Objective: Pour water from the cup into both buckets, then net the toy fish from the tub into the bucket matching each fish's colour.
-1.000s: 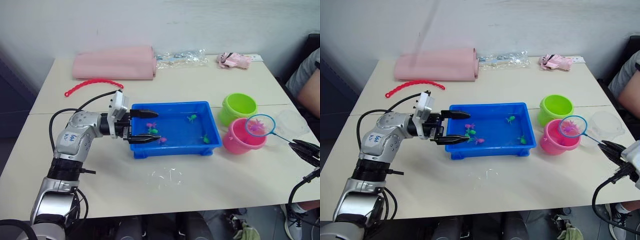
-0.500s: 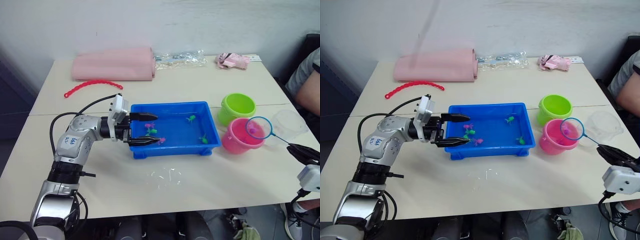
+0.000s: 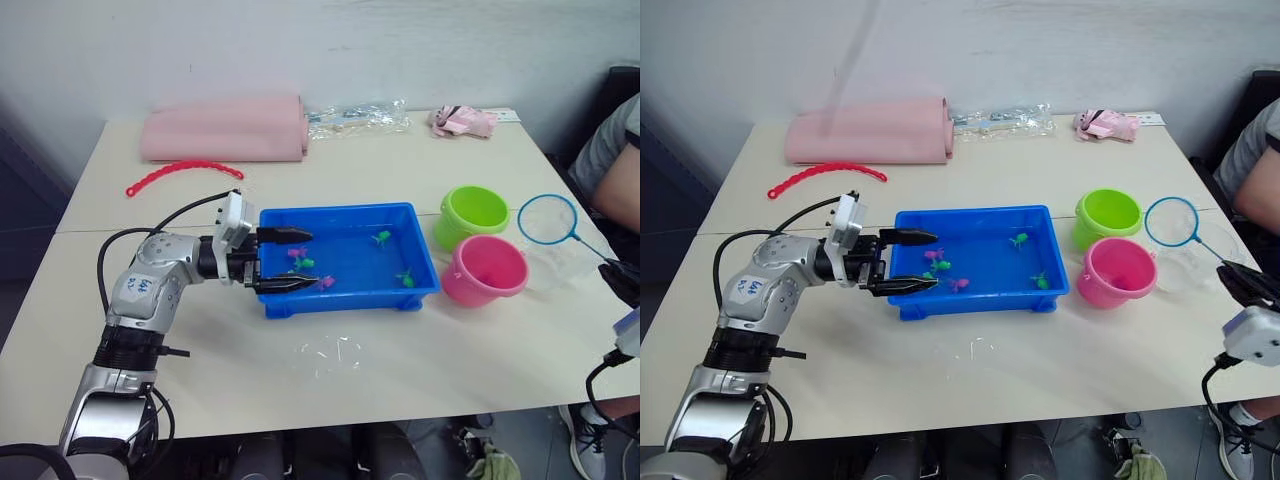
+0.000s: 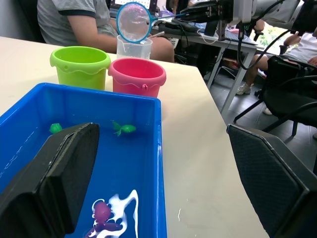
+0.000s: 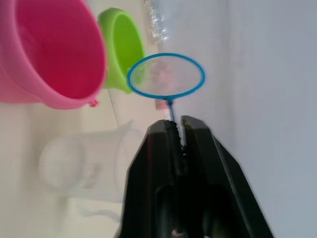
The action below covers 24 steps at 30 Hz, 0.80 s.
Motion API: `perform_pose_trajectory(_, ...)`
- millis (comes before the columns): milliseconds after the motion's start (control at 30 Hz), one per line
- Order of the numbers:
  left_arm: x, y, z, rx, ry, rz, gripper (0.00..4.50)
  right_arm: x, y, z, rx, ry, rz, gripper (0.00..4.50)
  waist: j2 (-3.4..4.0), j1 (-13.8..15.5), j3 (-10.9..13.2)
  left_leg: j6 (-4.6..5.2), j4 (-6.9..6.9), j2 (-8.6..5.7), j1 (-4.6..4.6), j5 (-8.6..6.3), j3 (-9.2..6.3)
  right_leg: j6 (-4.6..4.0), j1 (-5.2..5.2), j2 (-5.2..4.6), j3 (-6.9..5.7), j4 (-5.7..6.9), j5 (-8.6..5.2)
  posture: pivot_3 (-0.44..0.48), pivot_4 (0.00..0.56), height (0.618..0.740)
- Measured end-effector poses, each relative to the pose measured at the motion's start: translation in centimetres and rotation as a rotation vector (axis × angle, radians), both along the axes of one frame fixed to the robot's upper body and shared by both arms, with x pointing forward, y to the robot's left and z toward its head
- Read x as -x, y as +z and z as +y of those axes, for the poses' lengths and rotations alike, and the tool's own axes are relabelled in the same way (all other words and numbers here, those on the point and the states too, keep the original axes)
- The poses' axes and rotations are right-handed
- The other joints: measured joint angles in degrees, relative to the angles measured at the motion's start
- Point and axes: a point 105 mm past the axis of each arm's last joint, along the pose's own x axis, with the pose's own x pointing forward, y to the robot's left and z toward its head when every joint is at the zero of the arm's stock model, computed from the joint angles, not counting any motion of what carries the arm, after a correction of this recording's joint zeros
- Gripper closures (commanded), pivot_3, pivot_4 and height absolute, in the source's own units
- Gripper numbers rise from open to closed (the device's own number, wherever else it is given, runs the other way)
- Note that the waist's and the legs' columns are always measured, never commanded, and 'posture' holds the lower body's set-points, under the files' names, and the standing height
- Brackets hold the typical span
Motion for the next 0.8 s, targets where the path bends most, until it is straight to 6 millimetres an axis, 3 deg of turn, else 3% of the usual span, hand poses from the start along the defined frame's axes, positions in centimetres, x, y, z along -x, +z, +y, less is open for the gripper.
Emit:
perform_pose_trajectory(133,0.1,-0.2,1.7,-0.009,0.054,0.004,0.02,-1.8,2.2,3.5,-0.422,0.192,0.103,4.5,0.05,-0.8,0.0,0.09,0.02,0.0,0.01,-0.02,-0.01,-0.02,0.0,-0.16,-0.02,0.11,0.01,0.0,0.15,0.74)
perform_pose_trajectory(267,0.2,0.1,3.4,-0.01,0.112,-0.017,0.02,-3.3,4.2,7.7,-0.541,0.355,0.26,4.5,0.03,-0.9,0.0,0.11,-0.01,0.01,-0.02,-0.04,-0.11,-0.04,0.03,-0.22,-0.13,0.01,0.0,0.0,0.15,0.74)
perform_pose_trajectory(367,0.4,-0.3,5.6,-0.02,0.189,-0.01,0.02,-5.0,3.2,11.2,-0.513,0.422,0.467,4.5,0.03,-1.3,0.0,0.13,-0.01,0.0,-0.09,-0.07,-0.04,-0.04,-0.08,-0.28,-0.1,-0.01,0.0,0.0,0.15,0.74)
perform_pose_trajectory(533,1.3,-1.2,8.0,-0.061,0.265,0.011,0.02,-7.2,0.8,15.3,-0.35,0.477,0.656,4.5,0.03,-1.1,0.0,0.1,0.02,-0.01,-0.38,-0.09,-0.02,-0.05,-0.33,-0.23,-0.17,-0.04,0.0,0.0,0.15,0.74)
perform_pose_trajectory(667,2.3,-1.9,8.4,-0.103,0.281,0.016,0.02,-9.3,-1.4,16.9,-0.16,0.491,0.717,4.5,0.03,-1.0,0.0,0.15,0.1,-0.08,-0.63,-0.11,-0.06,-0.04,-0.46,-0.21,-0.27,-0.06,0.0,0.0,0.15,0.74)
perform_pose_trajectory(800,2.8,-1.9,8.4,-0.121,0.292,0.005,0.02,-10.6,-4.1,16.9,-0.008,0.491,0.782,4.5,0.03,-1.0,0.0,0.16,0.11,-0.1,-0.74,-0.12,-0.05,0.01,-0.51,-0.19,-0.29,-0.01,0.03,0.0,0.15,0.74)
